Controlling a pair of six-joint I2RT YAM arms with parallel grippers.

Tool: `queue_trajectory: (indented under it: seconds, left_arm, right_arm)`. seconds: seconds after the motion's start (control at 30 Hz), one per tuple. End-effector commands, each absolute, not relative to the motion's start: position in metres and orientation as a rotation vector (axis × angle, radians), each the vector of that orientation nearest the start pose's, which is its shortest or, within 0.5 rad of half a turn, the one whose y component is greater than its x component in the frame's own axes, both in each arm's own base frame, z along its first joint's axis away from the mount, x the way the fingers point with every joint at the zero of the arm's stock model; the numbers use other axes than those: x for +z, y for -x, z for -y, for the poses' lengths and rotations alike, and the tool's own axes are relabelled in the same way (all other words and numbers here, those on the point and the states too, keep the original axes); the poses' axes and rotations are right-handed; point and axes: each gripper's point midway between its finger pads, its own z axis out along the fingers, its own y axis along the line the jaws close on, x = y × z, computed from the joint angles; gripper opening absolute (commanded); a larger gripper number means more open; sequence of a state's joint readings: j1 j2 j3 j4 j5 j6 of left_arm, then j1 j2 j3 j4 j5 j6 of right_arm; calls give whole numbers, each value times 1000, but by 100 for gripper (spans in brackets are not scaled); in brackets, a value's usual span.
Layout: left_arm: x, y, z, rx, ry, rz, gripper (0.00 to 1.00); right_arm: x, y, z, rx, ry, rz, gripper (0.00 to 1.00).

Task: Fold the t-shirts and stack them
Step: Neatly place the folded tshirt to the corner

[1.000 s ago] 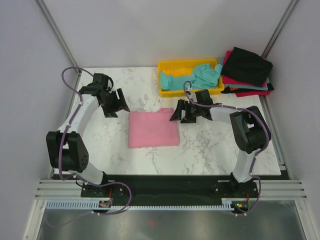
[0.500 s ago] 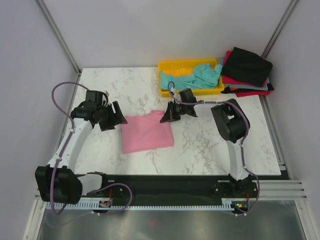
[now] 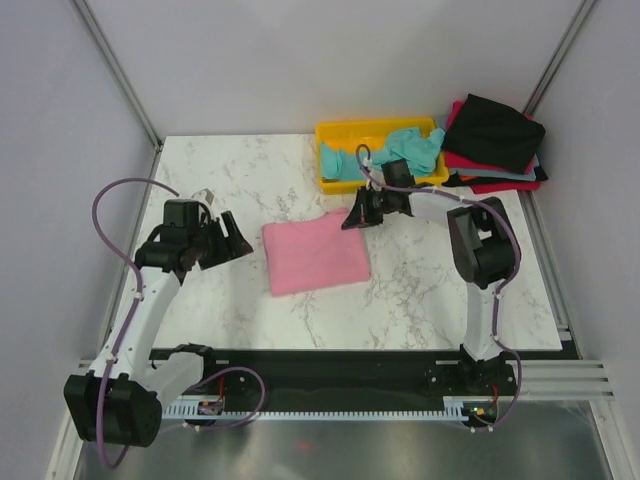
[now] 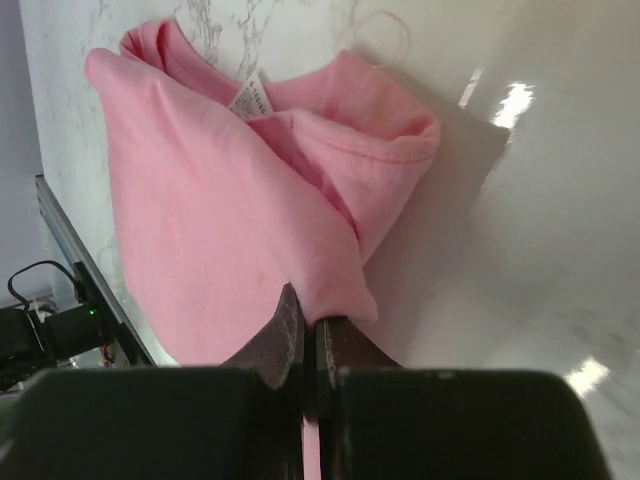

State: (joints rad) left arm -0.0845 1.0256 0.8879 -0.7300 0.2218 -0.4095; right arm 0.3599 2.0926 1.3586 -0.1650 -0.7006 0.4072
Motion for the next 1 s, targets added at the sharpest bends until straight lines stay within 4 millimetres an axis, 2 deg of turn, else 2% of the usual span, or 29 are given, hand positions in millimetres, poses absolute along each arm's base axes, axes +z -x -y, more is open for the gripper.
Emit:
queue_trajectory:
  seconds: [0.0,0.47,0.6,0.8,0.97]
  left_arm:
    - [167,-266,80,-515,210,-2379,75]
    - [162,-266,84,-543,201,-2398,75]
    - [158,-266,86,-551,200,-2415,74]
    - [153,-266,88,-563,199,-2438,74]
    - [150,-267,89,-570,201,-2449,73]
  right_arm:
    - [104,-422,-245,1015,344,-2425,0]
    - [194,-472,-130,596,318,-2311,0]
    - [232,-483,-105,483,340,-2252,0]
    - [275,-511,-58,401,249,-2170,0]
    - [290,-534,-27,325,185,-2146,0]
